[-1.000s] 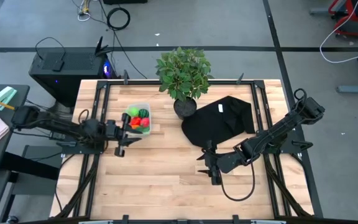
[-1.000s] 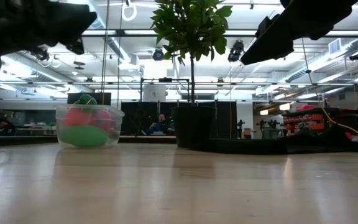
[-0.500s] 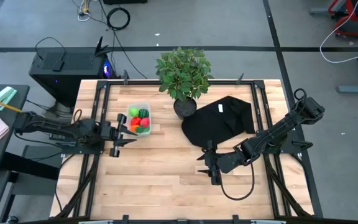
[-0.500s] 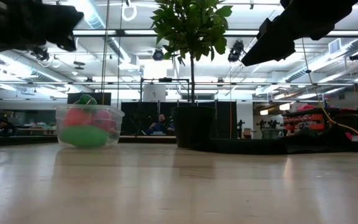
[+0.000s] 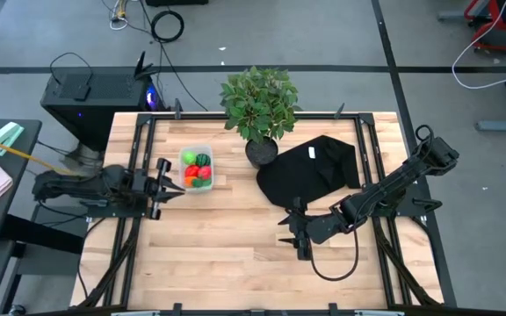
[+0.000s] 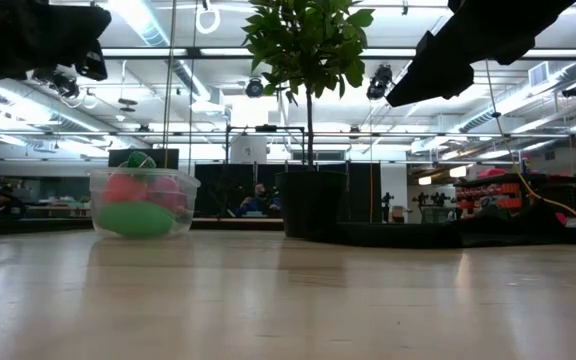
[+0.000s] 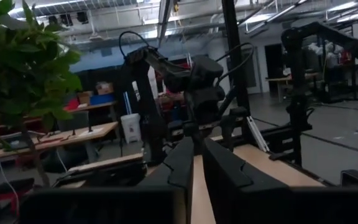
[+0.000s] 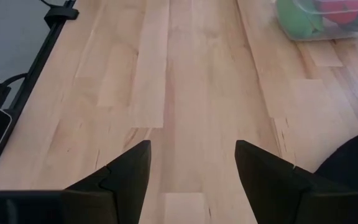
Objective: Pick and placing Produce into tupperware
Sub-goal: Return to Home Position
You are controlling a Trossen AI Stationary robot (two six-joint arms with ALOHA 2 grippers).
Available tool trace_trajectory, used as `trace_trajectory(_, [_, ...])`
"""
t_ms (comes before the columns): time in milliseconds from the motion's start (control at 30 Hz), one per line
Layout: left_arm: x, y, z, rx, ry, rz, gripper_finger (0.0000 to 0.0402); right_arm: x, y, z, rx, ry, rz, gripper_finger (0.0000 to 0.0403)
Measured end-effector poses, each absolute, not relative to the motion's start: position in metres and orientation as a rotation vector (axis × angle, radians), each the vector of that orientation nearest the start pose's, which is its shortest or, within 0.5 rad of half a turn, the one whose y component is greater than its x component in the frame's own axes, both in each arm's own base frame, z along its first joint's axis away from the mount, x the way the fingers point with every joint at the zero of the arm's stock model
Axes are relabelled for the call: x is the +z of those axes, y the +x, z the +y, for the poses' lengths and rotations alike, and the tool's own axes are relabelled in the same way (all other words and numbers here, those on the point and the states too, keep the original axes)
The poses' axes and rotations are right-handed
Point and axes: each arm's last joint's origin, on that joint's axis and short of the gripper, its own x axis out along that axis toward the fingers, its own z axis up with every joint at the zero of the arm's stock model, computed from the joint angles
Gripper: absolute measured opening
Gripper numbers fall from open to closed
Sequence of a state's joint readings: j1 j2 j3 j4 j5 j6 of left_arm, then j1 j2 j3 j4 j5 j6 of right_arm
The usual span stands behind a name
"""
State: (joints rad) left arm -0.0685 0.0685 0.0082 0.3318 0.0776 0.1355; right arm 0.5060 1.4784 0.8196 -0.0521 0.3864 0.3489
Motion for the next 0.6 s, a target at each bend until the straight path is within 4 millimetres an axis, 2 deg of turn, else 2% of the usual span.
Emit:
trace_trajectory(200, [0.191, 0.093, -0.011, -0.211, 0.132, -0.278, 0.002, 0.202, 0.266, 0.134, -0.011, 0.016, 0.643, 0.024])
trace_trajectory(367, [0.187, 0.094, -0.011, -0.217, 0.12, -0.242, 0.0007, 0.202, 0.266, 0.134, -0.029, 0.003, 0.636, 0.024])
trace_trajectory(500, [0.187, 0.094, -0.011, -0.22, 0.102, -0.235, 0.0011, 0.201, 0.267, 0.13, -0.066, -0.052, 0.596, 0.0237])
trace_trajectory(600, [0.186, 0.094, -0.011, -0.223, 0.084, -0.22, 0.0023, 0.194, 0.269, 0.119, -0.077, -0.072, 0.583, 0.0215])
